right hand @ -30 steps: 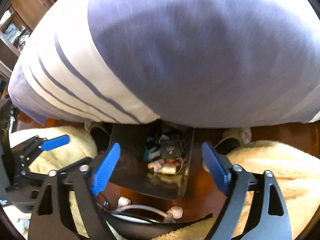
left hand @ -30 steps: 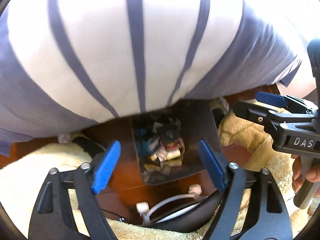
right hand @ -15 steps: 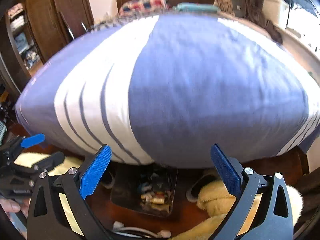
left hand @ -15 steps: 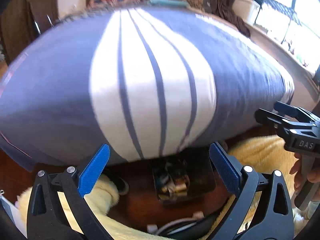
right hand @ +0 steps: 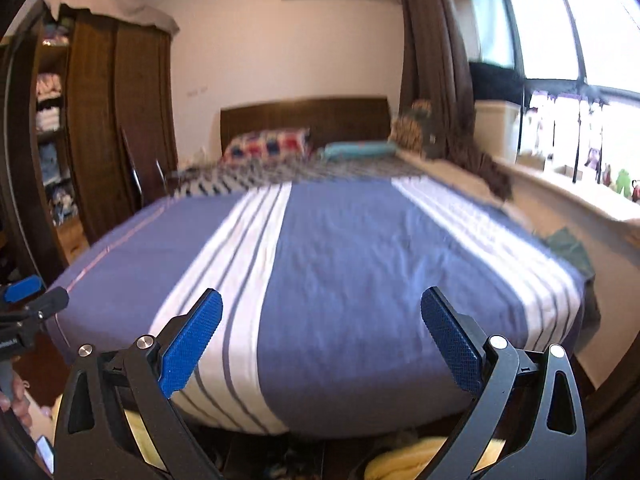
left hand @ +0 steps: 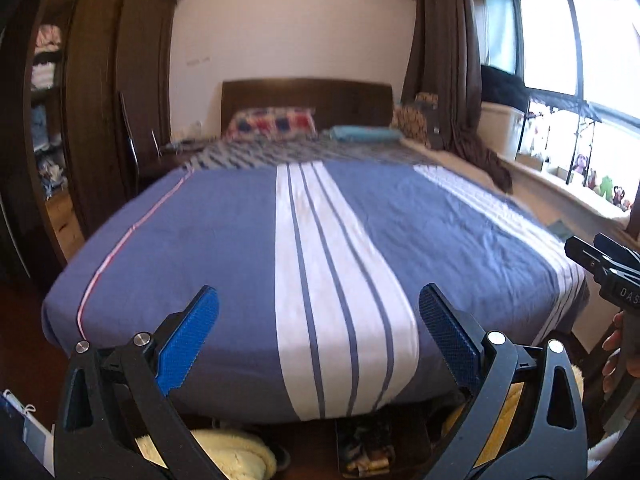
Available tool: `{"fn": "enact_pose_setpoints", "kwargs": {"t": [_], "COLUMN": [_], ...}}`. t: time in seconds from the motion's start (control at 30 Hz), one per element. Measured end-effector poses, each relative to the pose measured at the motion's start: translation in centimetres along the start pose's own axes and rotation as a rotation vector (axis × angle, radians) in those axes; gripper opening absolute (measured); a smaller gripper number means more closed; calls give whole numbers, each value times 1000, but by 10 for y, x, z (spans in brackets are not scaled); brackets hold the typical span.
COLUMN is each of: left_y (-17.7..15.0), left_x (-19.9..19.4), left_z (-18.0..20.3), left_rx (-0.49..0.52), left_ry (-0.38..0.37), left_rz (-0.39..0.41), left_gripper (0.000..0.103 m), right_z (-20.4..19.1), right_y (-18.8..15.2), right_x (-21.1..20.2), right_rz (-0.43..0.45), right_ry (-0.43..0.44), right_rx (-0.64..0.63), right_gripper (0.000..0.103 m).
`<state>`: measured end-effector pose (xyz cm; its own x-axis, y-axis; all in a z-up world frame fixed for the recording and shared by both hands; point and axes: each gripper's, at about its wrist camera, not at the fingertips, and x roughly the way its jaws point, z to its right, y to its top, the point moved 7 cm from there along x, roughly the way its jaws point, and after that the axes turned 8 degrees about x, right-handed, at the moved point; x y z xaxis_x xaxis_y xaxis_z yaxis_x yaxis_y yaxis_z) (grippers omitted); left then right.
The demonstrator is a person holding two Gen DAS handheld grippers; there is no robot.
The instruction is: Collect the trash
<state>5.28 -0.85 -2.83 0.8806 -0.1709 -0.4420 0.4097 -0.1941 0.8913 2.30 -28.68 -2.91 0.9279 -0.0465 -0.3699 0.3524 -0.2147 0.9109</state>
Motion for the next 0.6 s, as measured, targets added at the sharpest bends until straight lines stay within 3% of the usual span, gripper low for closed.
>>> {"fn": "enact_pose_setpoints", "kwargs": {"t": [0.37, 0.6], "left_y": [50, 53], "left_x": [-47, -57], "left_z": [13, 16], "left_rx": [11, 14], "left_ry": [9, 13], "left_rz": [158, 167], "left_gripper": [95, 95], "right_z": [2, -1], "right_y": [58, 59], "right_x": [-57, -67], "right_rz": [216, 220], "right_ry": [3, -8], "right_rx": [-6, -9], "right_gripper": [100, 100]}}
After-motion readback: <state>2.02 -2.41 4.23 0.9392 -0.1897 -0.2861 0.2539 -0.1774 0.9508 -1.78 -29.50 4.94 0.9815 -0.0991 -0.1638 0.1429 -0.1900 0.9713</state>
